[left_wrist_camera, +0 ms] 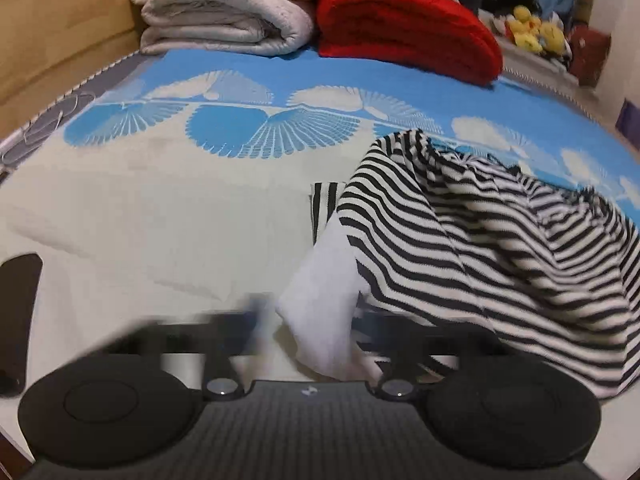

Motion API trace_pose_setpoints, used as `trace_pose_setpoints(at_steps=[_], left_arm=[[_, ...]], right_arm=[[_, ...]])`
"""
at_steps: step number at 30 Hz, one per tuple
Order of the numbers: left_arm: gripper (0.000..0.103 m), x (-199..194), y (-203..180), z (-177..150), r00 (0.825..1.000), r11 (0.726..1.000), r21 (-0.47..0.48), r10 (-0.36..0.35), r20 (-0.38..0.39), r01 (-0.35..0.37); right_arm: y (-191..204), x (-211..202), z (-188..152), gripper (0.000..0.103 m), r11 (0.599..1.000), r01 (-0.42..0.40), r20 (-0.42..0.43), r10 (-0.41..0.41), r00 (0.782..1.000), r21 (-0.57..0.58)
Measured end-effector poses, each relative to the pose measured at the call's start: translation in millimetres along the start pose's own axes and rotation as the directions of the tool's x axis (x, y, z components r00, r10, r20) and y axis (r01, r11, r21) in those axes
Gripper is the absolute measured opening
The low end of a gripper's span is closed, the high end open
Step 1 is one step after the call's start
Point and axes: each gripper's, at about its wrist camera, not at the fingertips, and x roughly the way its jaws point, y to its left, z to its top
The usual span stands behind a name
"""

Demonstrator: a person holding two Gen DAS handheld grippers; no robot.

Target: Fold small clothes

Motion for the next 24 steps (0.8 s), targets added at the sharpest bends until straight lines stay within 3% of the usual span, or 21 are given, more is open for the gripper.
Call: trace_pose_setpoints(at_steps=[3, 6, 8, 10, 11, 13, 16, 17, 18, 19, 21, 24], left_arm=[[0.002, -15, 3, 1, 0.999, 0.999, -0.013, 0.040, 0.037, -0.040], [0.002, -41, 4, 5, 0.993, 0.999, -0.011, 0.045, 0.105, -0.044], [0.002, -54, 1, 4, 0.990, 1.000, 0.015, 0.009, 0.144, -0.011], [0.000, -49, -6, 2, 0.975, 0.983, 0.081, 0.150, 0.165, -0.165], [0.000, -42, -4, 0, 0.974, 0.977, 0.091, 0.179, 0.137, -0.192], [0.000, -23, 14, -1, 0.991, 0.990, 0.030, 0.136, 0.002, -0.136], [0.001, -19, 26, -1, 0.994, 0.994, -0.026, 0.102, -0.024, -0.103], [0.003, -22, 27, 2, 0.997, 0.996, -0.049, 0.077, -0.017, -0.078], [0.008, -25, 25, 4, 0.999, 0.997, -0.064, 0.047, -0.008, -0.048], [0.016, -28, 22, 8, 1.000, 0.997, -0.079, 0.013, -0.001, -0.014], [0.030, -32, 11, 17, 0.999, 0.994, -0.099, -0.044, 0.013, 0.045], [0.052, -36, -22, 35, 0.992, 0.992, -0.063, -0.109, 0.057, 0.113]], right_arm=[[-7, -25, 8, 0.009, 0.999, 0.012, 0.133, -0.016, 0.991, 0.033], [-33, -39, 13, 0.006, 0.990, 0.069, 0.231, -0.097, 0.968, 0.126], [-58, -29, 13, 0.006, 0.969, 0.127, 0.183, -0.167, 0.969, 0.213], [-76, -17, 10, 0.006, 0.950, 0.136, 0.113, -0.173, 0.978, 0.281], [-77, -14, 7, 0.006, 0.948, 0.146, 0.097, -0.180, 0.979, 0.284], [-78, -8, 2, 0.006, 0.954, 0.118, 0.058, -0.139, 0.989, 0.274], [-73, -7, 0, 0.011, 0.962, 0.110, 0.015, -0.117, 0.993, 0.248], [-74, -9, 1, 0.019, 0.962, 0.124, 0.009, -0.130, 0.991, 0.242], [-75, -13, 3, 0.034, 0.956, 0.153, 0.010, -0.160, 0.987, 0.250], [-77, -15, 9, 0.041, 0.947, 0.182, 0.018, -0.193, 0.981, 0.263], [-78, -31, 18, 0.042, 0.936, 0.181, 0.101, -0.220, 0.970, 0.302], [-69, -53, 38, 0.042, 0.939, 0.090, 0.238, -0.175, 0.955, 0.331]])
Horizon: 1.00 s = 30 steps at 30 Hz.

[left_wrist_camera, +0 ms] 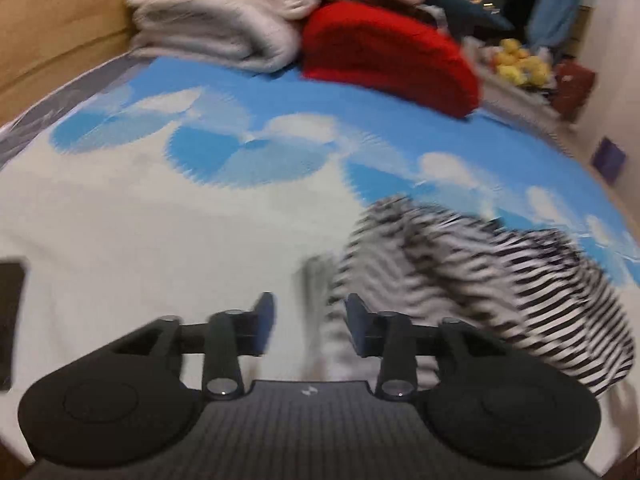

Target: Fold small clothes

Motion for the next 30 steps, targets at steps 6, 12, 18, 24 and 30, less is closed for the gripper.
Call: trace_pose_setpoints(at_steps=[6, 12, 18, 24, 30], left_arm=[[0.065, 57, -72, 34, 0.998, 0.984, 0.177, 0.018, 0.059, -0.028], [0.065, 133, -68, 52, 0.997, 0.992, 0.101, 0.071, -0.012, -0.070], [0.065, 151, -26, 72, 0.996, 0.998, -0.033, 0.060, -0.064, -0.062], [0.065, 155, -19, 76, 0.997, 0.998, -0.049, 0.044, -0.064, -0.047], [0.070, 170, -50, 61, 0.994, 0.994, 0.101, -0.036, -0.103, 0.046]], right_arm=[[89, 50, 20, 0.055, 0.930, -0.318, -0.126, 0.298, 0.946, -0.187], [166, 147, -7, 0.058, 0.837, -0.393, -0.361, 0.257, 0.897, -0.381], [180, 154, 11, 0.004, 0.829, -0.412, -0.364, 0.276, 0.890, -0.379], [159, 160, 53, 0.004, 0.921, -0.334, -0.128, 0.313, 0.941, -0.202], [165, 201, 4, 0.016, 0.912, -0.279, -0.320, 0.178, 0.930, -0.301]])
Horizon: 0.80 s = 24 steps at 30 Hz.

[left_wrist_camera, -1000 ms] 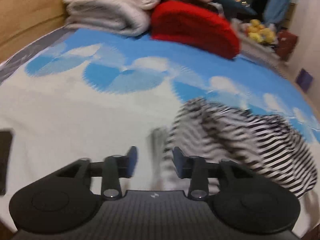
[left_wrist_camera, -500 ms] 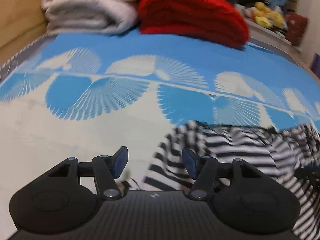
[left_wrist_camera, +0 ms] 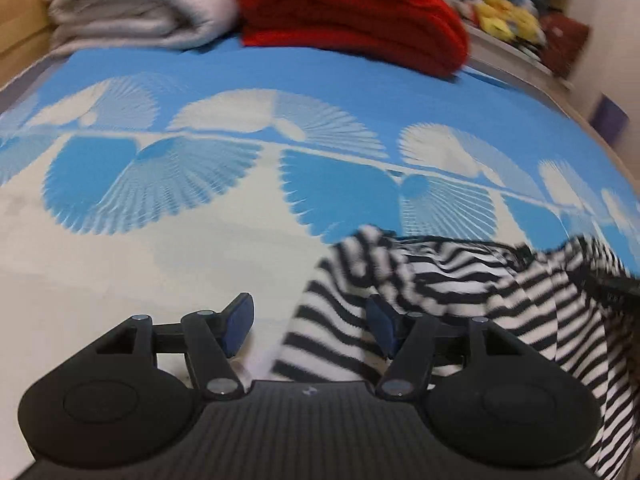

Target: Fold small clothes

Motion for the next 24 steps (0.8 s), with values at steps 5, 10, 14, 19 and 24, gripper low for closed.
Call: trace_pose_setpoints(at_steps=[5, 10, 14, 19, 24], left_arm=[[0.079, 12, -7, 4, 0.996, 0.996, -0.016, -0.082, -0.022, 0.082], [0.068, 20, -25, 5, 0.999, 0.996, 0.081, -0.039, -0.021, 0.041], [0.019, 23, -45, 1, 0.998, 0.970, 0.238, 0.058, -0.025, -0.050], [0.008, 1, -26, 21, 0.999, 0.993, 0.116, 0.031, 0.012, -0.032], [0.009, 4, 26, 36, 0.998, 0.990, -0.130, -0.059, 0.002, 0.059]], right_arm=[[-22, -54, 16, 0.071, 0.999, -0.036, 0.088, 0.034, 0.996, 0.020], [-52, -71, 15, 0.070, 0.994, 0.099, 0.106, -0.095, 0.990, -0.038], [-50, -42, 5, 0.063, 0.995, 0.064, 0.010, -0.063, 0.998, -0.082], [-41, -36, 11, 0.010, 0.985, 0.135, 0.006, -0.135, 0.991, -0.104], [-88, -68, 26, 0.010, 0.966, 0.017, 0.177, -0.064, 0.982, 0.256]])
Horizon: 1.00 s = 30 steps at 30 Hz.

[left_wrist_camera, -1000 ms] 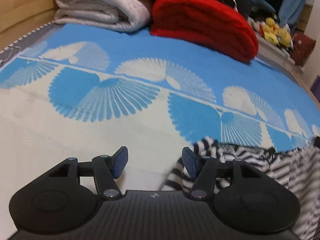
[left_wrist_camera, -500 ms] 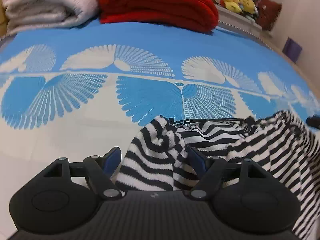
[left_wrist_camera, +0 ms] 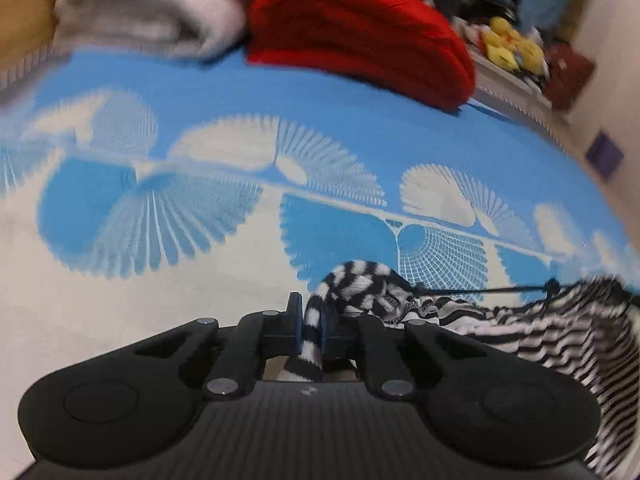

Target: Fold small clothes

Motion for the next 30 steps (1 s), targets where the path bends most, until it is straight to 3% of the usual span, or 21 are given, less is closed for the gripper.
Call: trace_pose_setpoints(at_steps=[2, 5, 7, 9, 12, 15, 19, 20, 21, 22, 23, 26, 28, 30], left_arm=[[0.009, 12, -1, -7, 1.000, 1.000, 0.013, 0.009, -0.016, -0.008], [0.024, 27, -11, -20, 0.998, 0.995, 0.073, 0.066, -0.024, -0.064], [0.063, 30, -11, -26, 0.993, 0.990, 0.090, 0.113, -0.023, -0.110], [0.076, 28, -6, -24, 0.991, 0.988, 0.074, 0.134, -0.020, -0.132], [0.087, 10, 7, -16, 0.997, 0.998, -0.004, 0.062, -0.038, -0.062], [0.087, -13, 10, -14, 0.998, 0.999, 0.033, 0.014, -0.060, -0.012], [0.087, -22, 3, -30, 0.988, 0.979, 0.195, -0.022, -0.155, 0.053], [0.086, -18, 1, -37, 0.982, 0.971, 0.231, -0.017, -0.186, 0.060], [0.077, -13, 0, -44, 0.978, 0.963, 0.264, 0.007, -0.207, 0.049], [0.061, -8, 0, -51, 0.974, 0.954, 0.298, 0.041, -0.221, 0.027], [0.053, -3, 1, -56, 0.970, 0.946, 0.323, 0.066, -0.235, 0.013], [0.023, -7, 18, -53, 0.972, 0.962, 0.273, 0.044, -0.231, 0.021], [0.021, -8, 30, -51, 0.973, 0.970, 0.244, 0.046, -0.227, 0.011], [0.023, -6, 38, -50, 0.973, 0.976, 0.215, 0.032, -0.229, 0.018]], right_arm=[[-6, 17, -10, 0.011, 0.999, 0.011, -0.029, -0.010, 1.000, 0.043], [-13, 44, -29, 0.013, 0.995, 0.059, -0.074, -0.053, 0.996, 0.077], [-20, 51, -32, 0.021, 0.989, 0.060, -0.111, -0.045, 0.993, 0.132], [-24, 42, -27, 0.035, 0.984, 0.036, -0.101, -0.018, 0.995, 0.176], [-26, 12, -13, 0.063, 0.986, 0.006, -0.013, -0.004, 1.000, 0.169], [-20, -12, -9, 0.073, 0.999, -0.011, -0.005, 0.011, 1.000, 0.033], [-11, -3, -27, 0.073, 0.987, -0.005, -0.116, -0.014, 0.993, -0.158], [-10, 4, -33, 0.061, 0.982, 0.020, -0.137, -0.047, 0.990, -0.188], [-10, 9, -37, 0.022, 0.977, 0.045, -0.136, -0.075, 0.988, -0.209], [-12, 14, -38, 0.005, 0.977, 0.070, -0.129, -0.098, 0.987, -0.202], [-16, 16, -35, 0.004, 0.981, 0.092, -0.107, -0.111, 0.988, -0.169], [-28, 15, -24, 0.004, 0.987, 0.149, -0.028, -0.151, 0.988, -0.066], [-35, 21, -24, 0.004, 0.981, 0.191, -0.016, -0.192, 0.981, -0.044], [-38, 33, -31, 0.004, 0.980, 0.197, -0.054, -0.199, 0.979, -0.034]])
